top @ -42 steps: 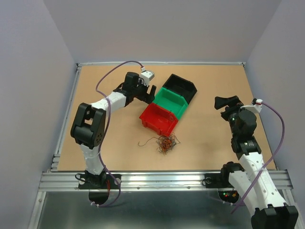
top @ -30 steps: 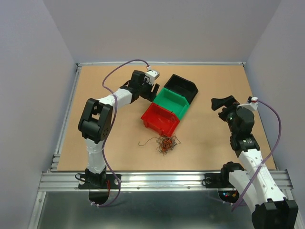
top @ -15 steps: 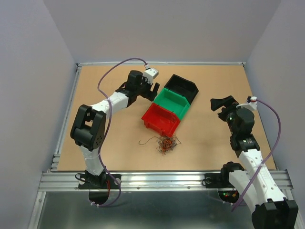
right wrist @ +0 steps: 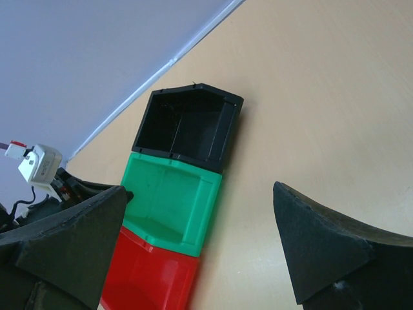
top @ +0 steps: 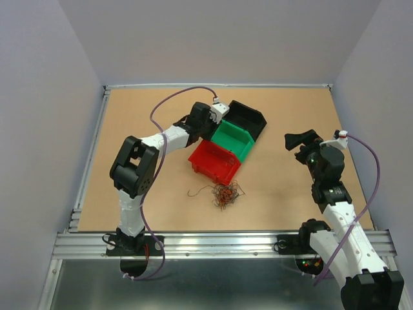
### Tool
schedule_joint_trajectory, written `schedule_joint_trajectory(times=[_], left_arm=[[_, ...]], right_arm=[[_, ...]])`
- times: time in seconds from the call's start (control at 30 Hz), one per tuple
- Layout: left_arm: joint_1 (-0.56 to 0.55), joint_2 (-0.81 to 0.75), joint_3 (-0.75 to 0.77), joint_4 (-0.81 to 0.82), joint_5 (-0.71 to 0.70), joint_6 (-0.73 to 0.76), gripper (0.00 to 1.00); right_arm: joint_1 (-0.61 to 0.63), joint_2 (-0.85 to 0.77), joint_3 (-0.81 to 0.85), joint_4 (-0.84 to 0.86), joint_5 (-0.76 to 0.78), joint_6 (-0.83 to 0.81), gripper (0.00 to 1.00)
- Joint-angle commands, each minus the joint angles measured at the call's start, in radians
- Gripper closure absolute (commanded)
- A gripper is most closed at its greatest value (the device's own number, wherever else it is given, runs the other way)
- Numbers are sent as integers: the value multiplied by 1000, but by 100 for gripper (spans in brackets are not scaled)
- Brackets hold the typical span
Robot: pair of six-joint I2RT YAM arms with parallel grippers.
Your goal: Untangle the cables
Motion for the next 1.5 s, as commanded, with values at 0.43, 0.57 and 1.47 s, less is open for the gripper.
schedule_joint_trajectory(times=[0.43,0.57,1.47], left_arm=[[307,-28,207,-73,75,58,91],[353,-2,244,-57,66,101,83],[379,-396,-216,330,98,-40,1]], right_arm=[[5,84,23,121,-224,-80,0],[7,159,31,173,-403,-97,1],[694,633,505,-478,-249,-514,5]])
